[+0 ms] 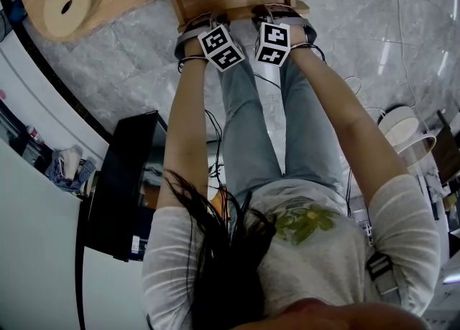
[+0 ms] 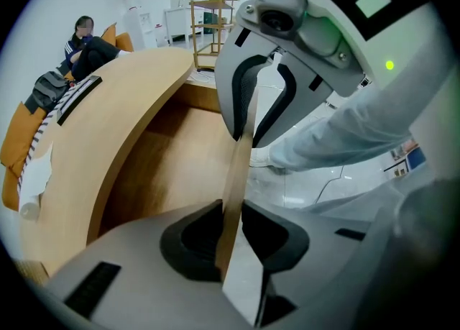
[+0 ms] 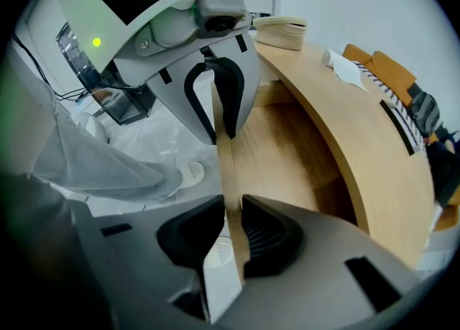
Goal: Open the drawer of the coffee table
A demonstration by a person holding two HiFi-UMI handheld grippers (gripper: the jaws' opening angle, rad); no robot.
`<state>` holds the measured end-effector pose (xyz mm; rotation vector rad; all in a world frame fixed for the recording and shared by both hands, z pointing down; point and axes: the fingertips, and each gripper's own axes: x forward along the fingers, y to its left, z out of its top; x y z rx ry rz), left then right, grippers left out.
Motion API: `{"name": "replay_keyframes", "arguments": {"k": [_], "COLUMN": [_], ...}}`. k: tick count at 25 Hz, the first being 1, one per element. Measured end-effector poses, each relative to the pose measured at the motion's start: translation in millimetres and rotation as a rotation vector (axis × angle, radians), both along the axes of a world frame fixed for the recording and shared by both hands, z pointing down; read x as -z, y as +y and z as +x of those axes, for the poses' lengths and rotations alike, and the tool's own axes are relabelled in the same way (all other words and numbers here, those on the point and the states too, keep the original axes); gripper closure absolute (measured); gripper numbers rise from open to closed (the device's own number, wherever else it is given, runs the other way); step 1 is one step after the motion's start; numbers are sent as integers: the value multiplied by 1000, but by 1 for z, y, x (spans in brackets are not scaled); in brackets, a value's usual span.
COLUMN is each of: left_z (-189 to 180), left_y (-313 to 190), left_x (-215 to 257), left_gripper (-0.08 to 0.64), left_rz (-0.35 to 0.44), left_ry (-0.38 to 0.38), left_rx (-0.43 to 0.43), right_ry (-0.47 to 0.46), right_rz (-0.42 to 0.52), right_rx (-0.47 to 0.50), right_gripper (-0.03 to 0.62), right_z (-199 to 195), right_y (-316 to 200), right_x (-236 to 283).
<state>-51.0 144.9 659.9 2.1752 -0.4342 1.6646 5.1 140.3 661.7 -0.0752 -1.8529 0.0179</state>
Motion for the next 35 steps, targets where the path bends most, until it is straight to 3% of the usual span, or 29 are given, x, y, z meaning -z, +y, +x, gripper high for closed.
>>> {"name": "replay_keyframes", "arguments": {"k": [26,35], "left_z": [6,4], "left_y": [19,18], "left_x": [-20,-14], "left_gripper": [465,454], "left_rz": [-34,-56], "left_ry": [-14,38], "left_rx": [-24,113], "right_ry": [15,10], "right_rz": [-63,-79], "right_rx": [0,-74], "right_gripper": [511,506], "right_z": [9,8], "right_y": [21,19], "right_x": [-23,-19]}}
